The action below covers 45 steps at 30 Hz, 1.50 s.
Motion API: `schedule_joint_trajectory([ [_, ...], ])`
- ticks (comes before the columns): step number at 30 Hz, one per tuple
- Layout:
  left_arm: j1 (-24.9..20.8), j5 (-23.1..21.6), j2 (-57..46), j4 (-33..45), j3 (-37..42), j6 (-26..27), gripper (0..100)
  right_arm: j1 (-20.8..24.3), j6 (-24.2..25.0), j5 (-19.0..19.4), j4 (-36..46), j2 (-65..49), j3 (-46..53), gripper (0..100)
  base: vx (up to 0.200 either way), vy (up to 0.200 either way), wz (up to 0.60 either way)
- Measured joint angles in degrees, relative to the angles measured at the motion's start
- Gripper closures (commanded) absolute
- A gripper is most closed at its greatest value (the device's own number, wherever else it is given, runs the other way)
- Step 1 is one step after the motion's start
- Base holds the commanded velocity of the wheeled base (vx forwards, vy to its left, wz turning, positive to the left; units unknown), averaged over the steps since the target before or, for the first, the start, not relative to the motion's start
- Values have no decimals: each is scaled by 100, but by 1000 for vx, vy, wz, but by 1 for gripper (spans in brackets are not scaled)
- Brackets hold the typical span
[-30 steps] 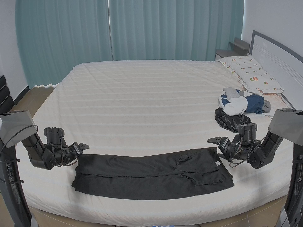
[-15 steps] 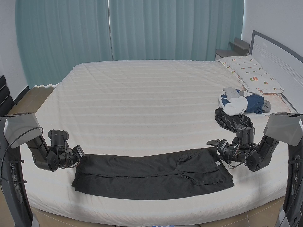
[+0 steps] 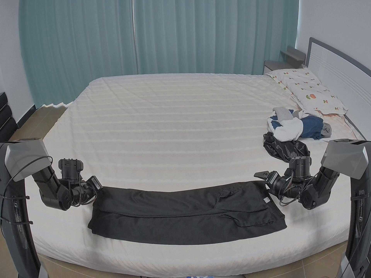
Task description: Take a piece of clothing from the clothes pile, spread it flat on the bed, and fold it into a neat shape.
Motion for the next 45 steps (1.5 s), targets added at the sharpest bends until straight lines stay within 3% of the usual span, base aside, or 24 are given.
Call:
schedule_joint_trajectory([
  [6,16,2,0,-13,26,-5,100,-17,-22,-187,2,206,-254,0,0,0,0],
  [7,16,2,0,-13,28,-2,100,-17,-20,-201,0,230,-293,100,0,0,0],
  [35,166,6,15,-13,89,-73,100,-307,330,-252,-206,468,-712,100,0,0,0],
  [36,166,5,17,-13,105,-73,0,-301,328,-252,-206,493,-717,0,0,0,0],
  [45,168,0,22,-13,127,-172,0,-268,315,-261,-619,482,-585,0,0,0,0],
])
